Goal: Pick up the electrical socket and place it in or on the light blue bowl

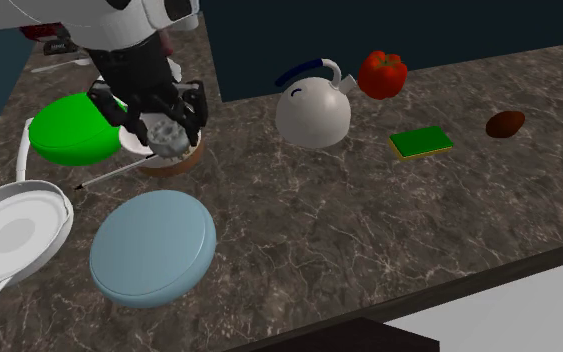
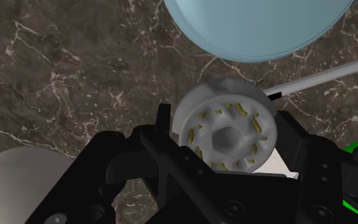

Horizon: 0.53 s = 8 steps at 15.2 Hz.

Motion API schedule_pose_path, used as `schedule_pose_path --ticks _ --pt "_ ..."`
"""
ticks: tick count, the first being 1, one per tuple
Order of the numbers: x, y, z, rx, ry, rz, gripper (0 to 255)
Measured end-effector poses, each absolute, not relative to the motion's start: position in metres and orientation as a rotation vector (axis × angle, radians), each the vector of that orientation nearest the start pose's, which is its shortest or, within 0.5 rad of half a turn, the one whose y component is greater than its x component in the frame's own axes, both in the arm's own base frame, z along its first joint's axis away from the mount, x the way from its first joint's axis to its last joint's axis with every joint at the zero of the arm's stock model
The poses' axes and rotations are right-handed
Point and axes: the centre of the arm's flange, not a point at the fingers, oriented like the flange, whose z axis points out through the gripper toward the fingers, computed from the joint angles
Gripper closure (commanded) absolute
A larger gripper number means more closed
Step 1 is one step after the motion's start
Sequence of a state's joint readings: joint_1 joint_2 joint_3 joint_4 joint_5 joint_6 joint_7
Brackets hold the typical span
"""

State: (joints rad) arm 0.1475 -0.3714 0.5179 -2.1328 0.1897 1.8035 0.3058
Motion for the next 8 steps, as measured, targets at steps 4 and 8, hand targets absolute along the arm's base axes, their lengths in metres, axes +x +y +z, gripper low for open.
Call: schedule_pose_path --ticks 4,8 --pt "0.285 0.317 0.542 -3.106 -0.447 0.001 255" --pt "0.230 0.319 0.544 -3.106 -0.448 0.000 255"
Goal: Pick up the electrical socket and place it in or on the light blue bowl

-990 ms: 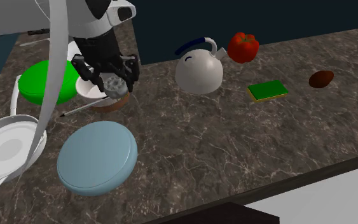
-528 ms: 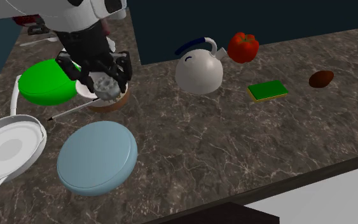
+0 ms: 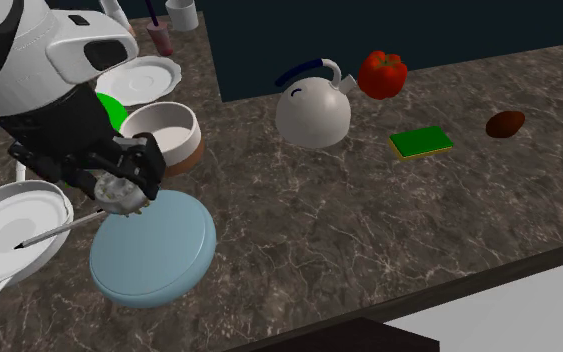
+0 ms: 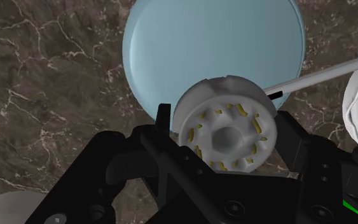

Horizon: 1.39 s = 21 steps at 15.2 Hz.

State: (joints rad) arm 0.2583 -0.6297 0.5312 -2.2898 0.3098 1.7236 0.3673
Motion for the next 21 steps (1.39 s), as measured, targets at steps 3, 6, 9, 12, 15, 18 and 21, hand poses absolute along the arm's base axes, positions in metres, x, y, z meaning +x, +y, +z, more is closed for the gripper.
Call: schedule_pose_path --ticks 3,6,9,12,15,18,21 --pt "0.217 0.322 0.535 -3.105 -0.448 0.001 255" --pt "0.214 0.324 0.520 -3.106 -0.447 0.001 255" --pt "0.215 0.322 0.503 -3.106 -0.447 0.002 255" --pt "0.214 0.323 0.488 -3.106 -0.447 0.002 255" --pt "0.215 0.323 0.472 -3.106 -0.447 0.002 255" --pt "0.214 0.322 0.466 -3.106 -0.447 0.001 255" --pt "0.214 0.322 0.465 -3.106 -0.446 0.001 255"
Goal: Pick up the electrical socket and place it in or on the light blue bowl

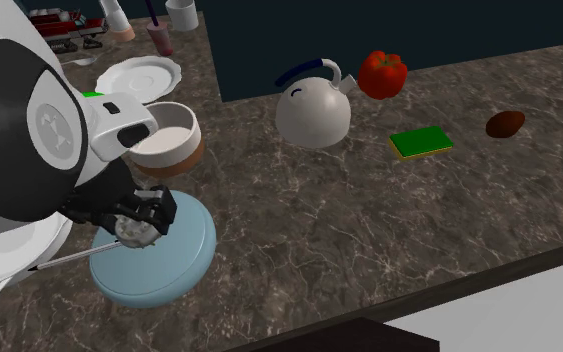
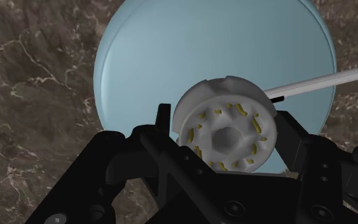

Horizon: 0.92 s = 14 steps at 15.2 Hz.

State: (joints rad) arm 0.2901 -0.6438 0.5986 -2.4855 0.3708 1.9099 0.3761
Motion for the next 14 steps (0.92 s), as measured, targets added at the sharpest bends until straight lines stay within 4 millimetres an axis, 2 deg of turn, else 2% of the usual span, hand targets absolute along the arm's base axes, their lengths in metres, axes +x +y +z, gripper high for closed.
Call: schedule_pose_path --ticks 1,2,8,10,12,14 --pt "0.214 0.322 0.465 -3.106 -0.446 0.001 255" --pt "0.214 0.322 0.465 -3.106 -0.446 0.001 0" --pt "0.214 0.322 0.465 -3.105 -0.446 0.001 0" --pt "0.215 0.323 0.481 -3.105 -0.447 0.000 0" --pt "0.216 0.324 0.505 -3.104 -0.446 -0.001 0" --pt "0.214 0.322 0.512 -3.105 -0.446 0.000 0"
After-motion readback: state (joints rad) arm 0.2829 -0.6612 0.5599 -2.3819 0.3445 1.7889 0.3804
